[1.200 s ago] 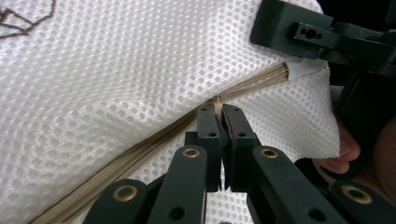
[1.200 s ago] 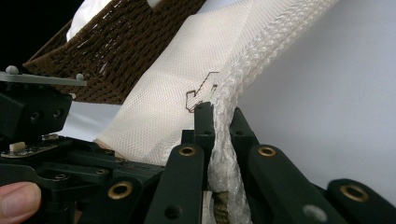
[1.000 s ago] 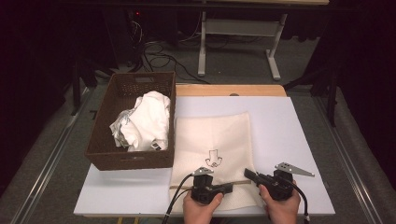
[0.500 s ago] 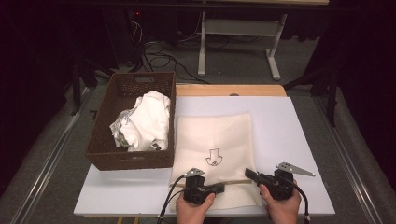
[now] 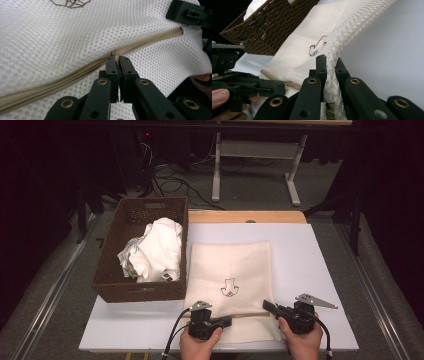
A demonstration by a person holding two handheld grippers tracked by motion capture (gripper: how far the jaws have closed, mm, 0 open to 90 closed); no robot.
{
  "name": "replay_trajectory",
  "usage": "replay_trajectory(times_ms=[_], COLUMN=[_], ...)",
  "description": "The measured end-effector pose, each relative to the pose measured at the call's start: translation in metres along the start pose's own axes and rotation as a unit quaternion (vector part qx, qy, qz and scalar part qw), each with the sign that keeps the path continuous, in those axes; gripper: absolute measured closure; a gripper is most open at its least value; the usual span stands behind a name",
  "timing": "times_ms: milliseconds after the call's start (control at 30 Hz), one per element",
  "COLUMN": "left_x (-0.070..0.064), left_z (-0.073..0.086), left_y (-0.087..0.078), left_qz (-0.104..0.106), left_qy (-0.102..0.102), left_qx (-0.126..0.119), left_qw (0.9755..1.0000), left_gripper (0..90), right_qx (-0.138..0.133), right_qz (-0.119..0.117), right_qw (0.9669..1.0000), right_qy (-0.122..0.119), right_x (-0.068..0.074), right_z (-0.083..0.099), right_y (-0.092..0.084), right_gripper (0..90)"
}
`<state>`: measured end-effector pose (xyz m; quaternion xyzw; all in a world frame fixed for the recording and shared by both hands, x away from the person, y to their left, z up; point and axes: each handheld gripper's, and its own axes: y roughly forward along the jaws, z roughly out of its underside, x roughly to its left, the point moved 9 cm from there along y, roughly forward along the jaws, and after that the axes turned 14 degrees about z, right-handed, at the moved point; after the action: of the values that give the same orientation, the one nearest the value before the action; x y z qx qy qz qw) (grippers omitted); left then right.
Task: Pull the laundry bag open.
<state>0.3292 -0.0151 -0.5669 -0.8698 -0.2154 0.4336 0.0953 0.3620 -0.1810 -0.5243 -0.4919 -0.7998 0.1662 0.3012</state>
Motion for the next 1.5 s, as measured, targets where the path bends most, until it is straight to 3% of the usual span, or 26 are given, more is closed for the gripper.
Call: replay_trajectory(times_ms=[367, 667, 967, 1267, 1500], left_x=[0.016, 0.023, 0.028, 0.034, 0.042], left_z=[-0.003, -0.002, -0.002, 0.002, 0.002], left_y=[-0.026, -0.043, -0.064, -0.076, -0.096], left_qz=[-0.034, -0.051, -0.070, -0.076, -0.100], left_qy=[-0.001, -0.003, 0.005, -0.001, -0.005], left_qx=[-0.008, -0.012, -0.006, -0.010, -0.027], left_qw=[0.9994, 0.9986, 0.9975, 0.9971, 0.9946], left_gripper=[86.8, 86.8, 86.8, 86.8, 86.9], right_qx=[-0.004, -0.002, 0.000, 0.005, 0.006], right_qz=[0.008, 0.011, 0.024, 0.036, 0.048], right_qw=[0.9999, 0.9999, 0.9996, 0.9989, 0.9984], right_qy=[0.008, 0.008, -0.016, -0.030, -0.031], right_x=[-0.007, -0.010, -0.013, -0.018, -0.026], right_z=[-0.003, -0.003, -0.005, -0.006, -0.008], right_y=[-0.002, -0.001, 0.003, 0.007, 0.008], right_gripper=[87.1, 87.1, 87.2, 87.2, 87.3])
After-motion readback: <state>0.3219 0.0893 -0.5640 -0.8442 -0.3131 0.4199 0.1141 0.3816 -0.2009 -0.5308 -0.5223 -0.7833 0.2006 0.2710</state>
